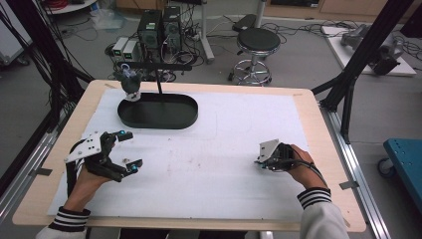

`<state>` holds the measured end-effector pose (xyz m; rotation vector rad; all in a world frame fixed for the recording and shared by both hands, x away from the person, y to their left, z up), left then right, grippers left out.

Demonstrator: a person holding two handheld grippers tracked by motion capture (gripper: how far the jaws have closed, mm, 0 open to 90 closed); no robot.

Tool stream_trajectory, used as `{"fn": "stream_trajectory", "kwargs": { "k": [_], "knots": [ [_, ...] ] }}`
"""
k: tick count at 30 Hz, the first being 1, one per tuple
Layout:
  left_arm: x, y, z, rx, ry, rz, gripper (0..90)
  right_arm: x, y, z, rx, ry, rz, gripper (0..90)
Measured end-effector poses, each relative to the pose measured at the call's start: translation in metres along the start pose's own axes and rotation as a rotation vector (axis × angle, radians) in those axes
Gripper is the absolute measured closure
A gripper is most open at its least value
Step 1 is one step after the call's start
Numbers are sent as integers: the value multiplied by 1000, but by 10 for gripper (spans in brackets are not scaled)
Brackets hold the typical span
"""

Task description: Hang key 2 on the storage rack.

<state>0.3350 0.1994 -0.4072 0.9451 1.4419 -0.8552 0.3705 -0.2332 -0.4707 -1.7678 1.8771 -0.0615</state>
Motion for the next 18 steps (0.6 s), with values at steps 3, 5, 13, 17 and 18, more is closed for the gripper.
{"fn": "stream_trajectory", "kwargs": {
  "k": [3,5,13,17,18],
  "knots": [
    [0,0,0,1,-1,-3,17,0,0,0,-1,1,0,872],
    [0,1,-1,-1,0,0,17,1,-1,0,1,2,5,873],
    [0,1,-1,-4,-3,-5,17,1,-3,-2,-19,-20,43,880],
    [0,1,-1,-4,-1,-2,17,0,-5,-4,-19,-45,92,883],
    [0,1,-1,-4,-1,-2,17,0,-6,-4,-20,-46,95,884]
  ]
}}
Point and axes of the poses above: each handheld gripper's, and its own axes: z roughly forward along the jaws, x roughly out of its underside, y roughly to its left, the point moved 7 cm from there along z, roughly forward along the jaws, and after that the axes turned 4 degrees about x, right-handed, at the moved point
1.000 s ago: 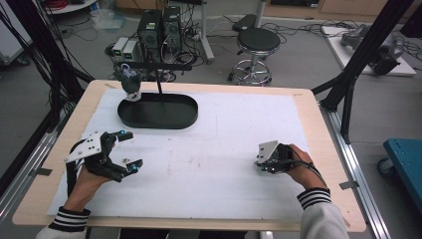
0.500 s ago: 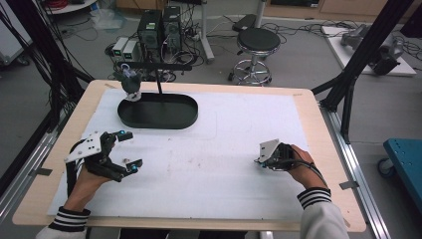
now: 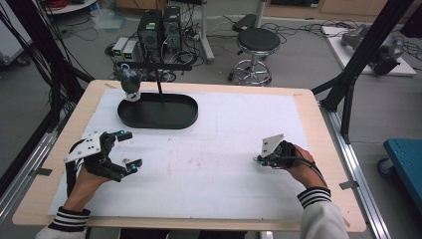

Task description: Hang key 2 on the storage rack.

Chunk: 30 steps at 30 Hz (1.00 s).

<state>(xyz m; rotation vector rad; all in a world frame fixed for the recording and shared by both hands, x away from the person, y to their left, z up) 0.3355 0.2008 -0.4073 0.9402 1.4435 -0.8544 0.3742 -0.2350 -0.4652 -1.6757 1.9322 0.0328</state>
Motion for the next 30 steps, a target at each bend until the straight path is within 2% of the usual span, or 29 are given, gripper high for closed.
{"fn": "stream_trajectory", "kwargs": {
  "k": [2,4,13,19,21,24,30],
  "knots": [
    [0,0,0,-1,0,-3,17,-1,1,1,-9,-7,13,883],
    [0,0,0,-2,2,-4,17,-1,0,2,3,1,-3,883],
    [1,0,0,1,6,-5,17,-3,-1,3,-1,-6,8,886],
    [1,1,0,0,7,-5,17,-4,-1,3,-15,-22,40,888],
    [1,1,0,-1,7,-5,17,-7,-1,1,-19,-41,61,888],
    [2,0,0,-1,10,-4,17,-11,-2,-2,-20,-79,122,888],
    [2,0,1,1,14,-4,17,-22,-4,-11,-16,-181,177,887]
  ]
}}
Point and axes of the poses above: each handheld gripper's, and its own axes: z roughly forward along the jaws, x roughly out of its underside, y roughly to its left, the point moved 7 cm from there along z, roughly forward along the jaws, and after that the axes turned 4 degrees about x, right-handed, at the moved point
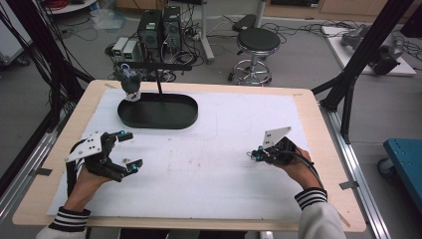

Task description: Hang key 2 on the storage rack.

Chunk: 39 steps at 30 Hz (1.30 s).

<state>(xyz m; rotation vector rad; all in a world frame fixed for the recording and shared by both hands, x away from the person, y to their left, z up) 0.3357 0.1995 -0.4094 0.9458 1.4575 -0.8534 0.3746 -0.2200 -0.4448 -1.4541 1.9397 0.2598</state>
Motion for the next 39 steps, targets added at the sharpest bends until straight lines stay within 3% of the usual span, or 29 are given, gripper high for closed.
{"fn": "stream_trajectory", "kwargs": {
  "k": [5,12,16,23,33,39],
  "knots": [
    [0,-1,2,6,-2,-2,17,-11,2,-7,-13,-95,71,887],
    [-5,-4,2,23,-26,-22,17,-32,12,-10,-37,-221,112,887],
    [-10,-7,3,65,-43,-54,17,-45,22,-12,-52,-261,108,887],
    [-21,-11,11,89,-8,-24,17,-70,37,-18,-87,-367,149,887],
    [-42,-14,30,120,43,4,17,-98,47,-32,-125,-549,178,886],
    [-52,-18,41,149,56,26,17,-111,53,-35,-145,-611,182,886]
  ]
}}
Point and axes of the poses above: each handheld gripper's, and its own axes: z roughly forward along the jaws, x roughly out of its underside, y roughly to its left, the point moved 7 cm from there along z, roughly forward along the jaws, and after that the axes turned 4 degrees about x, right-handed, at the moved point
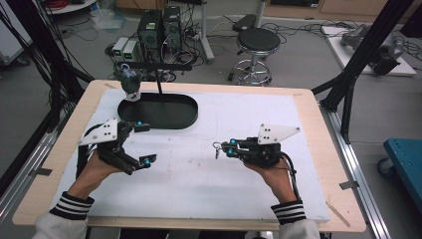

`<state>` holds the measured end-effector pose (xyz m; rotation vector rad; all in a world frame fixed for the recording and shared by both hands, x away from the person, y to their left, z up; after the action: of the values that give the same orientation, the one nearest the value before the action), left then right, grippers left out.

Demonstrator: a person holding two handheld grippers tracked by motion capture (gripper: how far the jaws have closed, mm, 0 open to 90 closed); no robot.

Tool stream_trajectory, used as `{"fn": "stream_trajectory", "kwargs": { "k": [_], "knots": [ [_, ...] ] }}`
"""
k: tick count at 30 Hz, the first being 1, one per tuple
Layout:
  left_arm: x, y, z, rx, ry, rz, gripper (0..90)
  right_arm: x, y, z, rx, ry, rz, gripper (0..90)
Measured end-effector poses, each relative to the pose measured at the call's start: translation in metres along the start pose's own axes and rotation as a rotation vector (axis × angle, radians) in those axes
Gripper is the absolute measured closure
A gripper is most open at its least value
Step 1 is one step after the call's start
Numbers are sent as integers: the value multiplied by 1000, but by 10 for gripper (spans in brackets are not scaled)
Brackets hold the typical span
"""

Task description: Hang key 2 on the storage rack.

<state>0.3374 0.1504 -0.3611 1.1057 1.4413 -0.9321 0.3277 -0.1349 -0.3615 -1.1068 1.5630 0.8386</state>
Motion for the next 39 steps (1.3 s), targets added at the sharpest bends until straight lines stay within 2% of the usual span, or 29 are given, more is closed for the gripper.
{"fn": "stream_trajectory", "kwargs": {
  "k": [3,12,16,23,29,33,39],
  "knots": [
    [-6,-1,3,10,-13,-1,18,-4,4,4,-16,-26,9,886],
    [-15,-4,17,39,-3,10,22,-15,13,24,-56,-66,0,886],
    [-15,-7,25,67,-1,14,90,-18,14,32,-68,-83,4,886],
    [-18,-10,35,98,-13,9,107,-21,16,42,-88,-99,8,886],
    [-20,-14,39,131,-14,8,146,-23,18,48,-101,-111,6,886],
    [-21,-16,42,151,-18,17,213,-24,19,53,-111,-115,3,886],
    [-21,-17,44,172,-25,9,276,-25,22,61,-124,-114,-1,886]
  ]
}}
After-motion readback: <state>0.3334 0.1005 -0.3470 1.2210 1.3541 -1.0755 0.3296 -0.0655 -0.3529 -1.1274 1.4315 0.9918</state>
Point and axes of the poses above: each handheld gripper's, and its own axes: z roughly forward along the jaws, x roughly out of its underside, y roughly to its left, the point moved 7 cm from there along z, roughly forward along the jaws, and after that the axes turned 4 degrees about x, right-handed, at the moved point
